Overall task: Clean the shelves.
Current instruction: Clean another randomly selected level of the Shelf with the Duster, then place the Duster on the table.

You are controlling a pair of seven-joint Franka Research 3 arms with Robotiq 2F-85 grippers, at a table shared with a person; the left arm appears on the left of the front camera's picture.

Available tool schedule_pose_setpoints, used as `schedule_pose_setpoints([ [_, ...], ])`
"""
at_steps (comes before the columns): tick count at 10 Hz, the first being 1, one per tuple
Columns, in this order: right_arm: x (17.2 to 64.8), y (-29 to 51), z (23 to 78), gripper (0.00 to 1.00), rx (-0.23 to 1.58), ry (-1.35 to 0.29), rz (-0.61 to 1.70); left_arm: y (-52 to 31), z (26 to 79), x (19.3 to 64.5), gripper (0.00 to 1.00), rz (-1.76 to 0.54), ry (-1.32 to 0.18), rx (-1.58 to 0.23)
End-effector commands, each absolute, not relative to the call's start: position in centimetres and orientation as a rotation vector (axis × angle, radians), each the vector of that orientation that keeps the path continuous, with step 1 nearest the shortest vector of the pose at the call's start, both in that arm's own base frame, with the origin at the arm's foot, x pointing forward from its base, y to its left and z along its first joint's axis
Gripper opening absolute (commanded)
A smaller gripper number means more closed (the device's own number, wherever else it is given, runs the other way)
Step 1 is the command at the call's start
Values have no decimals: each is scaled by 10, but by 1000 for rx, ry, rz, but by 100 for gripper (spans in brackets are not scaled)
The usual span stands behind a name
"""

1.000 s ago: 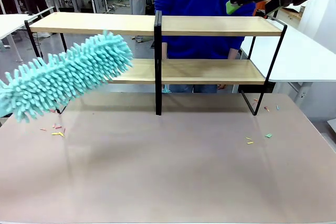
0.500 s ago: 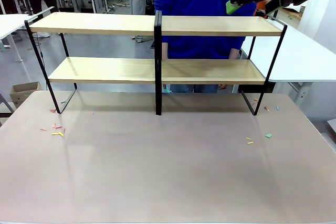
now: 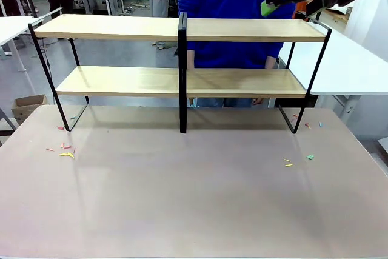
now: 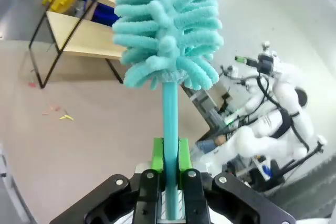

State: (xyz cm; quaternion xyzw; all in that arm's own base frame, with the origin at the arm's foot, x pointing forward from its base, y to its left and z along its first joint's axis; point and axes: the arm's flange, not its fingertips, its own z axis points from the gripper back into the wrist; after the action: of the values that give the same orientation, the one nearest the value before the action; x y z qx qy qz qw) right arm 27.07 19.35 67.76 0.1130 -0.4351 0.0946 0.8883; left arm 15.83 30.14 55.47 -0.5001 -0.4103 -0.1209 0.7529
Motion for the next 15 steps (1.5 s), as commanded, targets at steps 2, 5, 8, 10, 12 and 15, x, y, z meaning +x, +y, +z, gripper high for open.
schedule_pose_setpoints([
  [2, 272, 192, 679, 100, 240, -905, 195, 280, 572, 155, 13, -395, -914, -1055],
  [5, 272, 192, 679, 100, 240, -905, 195, 280, 572, 155, 13, -395, -914, -1055],
  [8, 272, 192, 679, 100, 240, -905, 195, 280, 572, 155, 13, -395, -914, -1055],
  [10, 272, 192, 679, 100, 240, -905, 195, 281, 568, 154, 13, -370, -884, -1047],
  [12, 267, 197, 671, 100, 275, -775, 329, 221, 590, 194, 13, -1024, -658, -1099],
  [15, 264, 102, 617, 100, 554, -527, 286, 105, 581, 248, 13, -1306, -306, -1030],
])
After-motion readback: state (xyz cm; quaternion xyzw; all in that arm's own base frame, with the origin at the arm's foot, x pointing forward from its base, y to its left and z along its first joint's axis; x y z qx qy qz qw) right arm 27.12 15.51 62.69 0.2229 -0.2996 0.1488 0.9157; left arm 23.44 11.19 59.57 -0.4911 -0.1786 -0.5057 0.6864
